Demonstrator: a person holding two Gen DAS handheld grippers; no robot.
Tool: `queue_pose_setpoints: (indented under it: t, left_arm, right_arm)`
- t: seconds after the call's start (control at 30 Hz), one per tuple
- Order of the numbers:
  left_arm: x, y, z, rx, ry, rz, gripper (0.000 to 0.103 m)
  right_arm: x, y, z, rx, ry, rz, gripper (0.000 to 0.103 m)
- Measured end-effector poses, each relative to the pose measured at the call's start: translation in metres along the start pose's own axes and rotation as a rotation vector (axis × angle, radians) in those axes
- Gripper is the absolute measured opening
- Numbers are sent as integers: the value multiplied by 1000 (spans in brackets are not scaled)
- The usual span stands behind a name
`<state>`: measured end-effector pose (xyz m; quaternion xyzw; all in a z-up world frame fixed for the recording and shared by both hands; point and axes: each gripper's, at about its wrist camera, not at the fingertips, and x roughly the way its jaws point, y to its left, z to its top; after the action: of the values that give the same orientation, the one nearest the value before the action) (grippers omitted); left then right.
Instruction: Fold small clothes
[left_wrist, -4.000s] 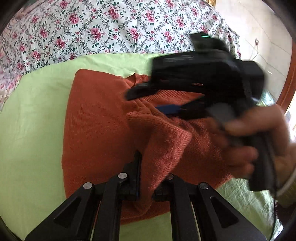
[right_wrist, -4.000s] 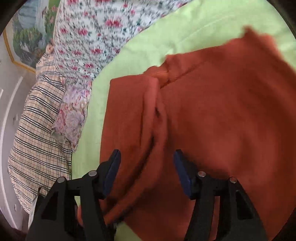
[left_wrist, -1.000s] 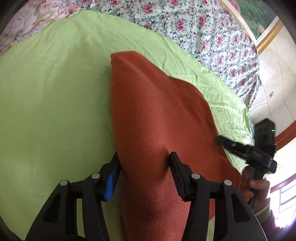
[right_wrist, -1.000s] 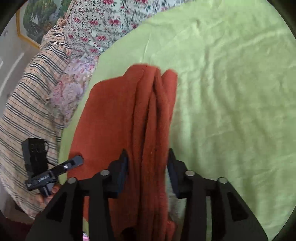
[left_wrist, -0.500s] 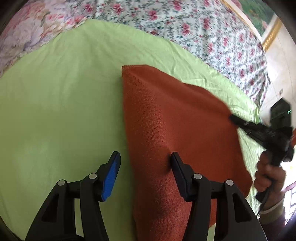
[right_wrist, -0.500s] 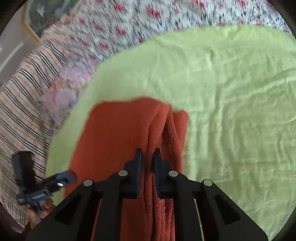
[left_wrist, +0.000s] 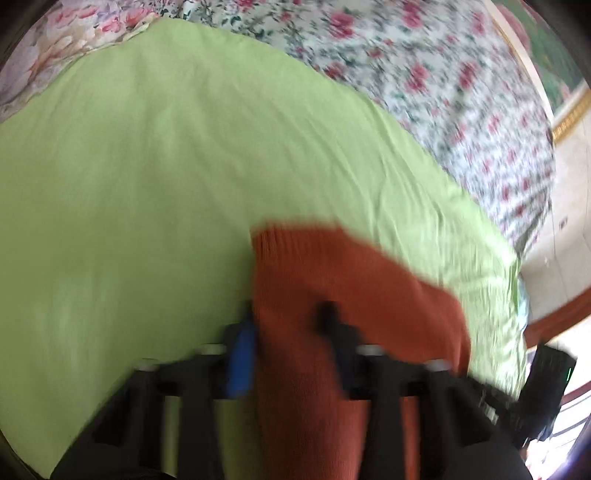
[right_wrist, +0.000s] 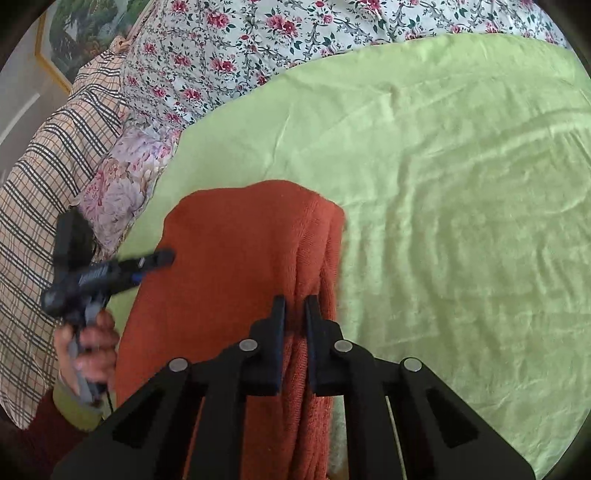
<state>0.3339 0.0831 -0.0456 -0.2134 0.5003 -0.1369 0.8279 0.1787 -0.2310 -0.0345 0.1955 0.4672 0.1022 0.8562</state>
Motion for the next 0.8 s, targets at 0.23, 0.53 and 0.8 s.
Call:
queue_pose_setpoints:
  t: [0.23, 0.53, 0.8]
  left_arm:
    - [-17, -3, 27, 2, -66, 85, 16]
    - [-114, -35, -127, 220, -100, 129, 47]
    - [-151, -59, -248, 380, -124, 179, 75]
  right_arm:
    - [1, -1, 1, 17, 0, 10, 16]
    - [-47, 3, -33, 48, -15, 62, 18]
    - [-86, 18, -106, 11, 45, 45, 30]
